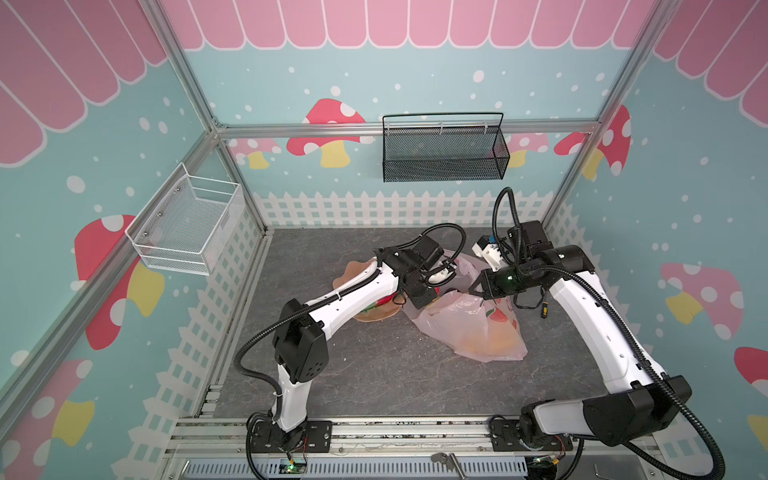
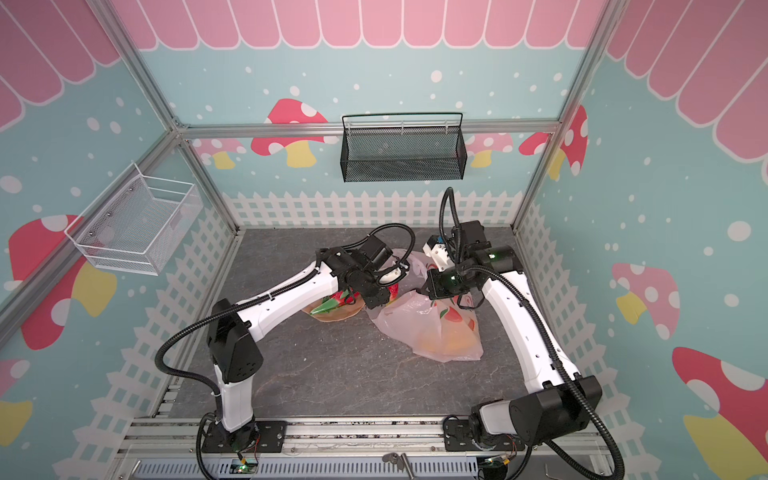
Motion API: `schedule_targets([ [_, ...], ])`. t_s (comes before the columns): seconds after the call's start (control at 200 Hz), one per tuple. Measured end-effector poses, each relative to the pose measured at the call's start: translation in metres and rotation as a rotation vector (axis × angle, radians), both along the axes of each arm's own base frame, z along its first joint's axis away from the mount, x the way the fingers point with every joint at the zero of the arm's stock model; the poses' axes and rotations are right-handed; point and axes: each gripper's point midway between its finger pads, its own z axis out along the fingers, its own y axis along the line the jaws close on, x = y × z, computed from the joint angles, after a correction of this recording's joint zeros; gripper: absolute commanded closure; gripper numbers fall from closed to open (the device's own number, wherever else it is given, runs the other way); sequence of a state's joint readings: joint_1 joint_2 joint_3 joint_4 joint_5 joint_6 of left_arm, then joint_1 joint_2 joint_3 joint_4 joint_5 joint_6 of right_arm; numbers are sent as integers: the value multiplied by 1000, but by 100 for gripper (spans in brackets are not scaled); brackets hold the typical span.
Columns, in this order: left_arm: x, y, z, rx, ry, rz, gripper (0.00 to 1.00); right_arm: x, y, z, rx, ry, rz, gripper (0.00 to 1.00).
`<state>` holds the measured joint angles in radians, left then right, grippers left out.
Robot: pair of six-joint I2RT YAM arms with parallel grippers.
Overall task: Place the fruits into the plastic bag
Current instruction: 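Carry the strawberry with the left gripper over the bag opening, then lower the strawberry into the bag and open the left gripper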
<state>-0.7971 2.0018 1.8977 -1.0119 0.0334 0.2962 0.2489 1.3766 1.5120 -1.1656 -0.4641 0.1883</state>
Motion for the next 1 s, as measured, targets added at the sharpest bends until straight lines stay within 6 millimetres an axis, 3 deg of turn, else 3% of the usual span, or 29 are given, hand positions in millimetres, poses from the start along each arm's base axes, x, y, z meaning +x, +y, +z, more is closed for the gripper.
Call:
schedule_targets([
  [0.345,21,-30,-19,-30,-4,-10,84,-6,-2,-1,-1,7,0,100],
  [0.996,-25,-85,-20,-136,51,-84,80,-16,-2,1,8,20,7,100],
])
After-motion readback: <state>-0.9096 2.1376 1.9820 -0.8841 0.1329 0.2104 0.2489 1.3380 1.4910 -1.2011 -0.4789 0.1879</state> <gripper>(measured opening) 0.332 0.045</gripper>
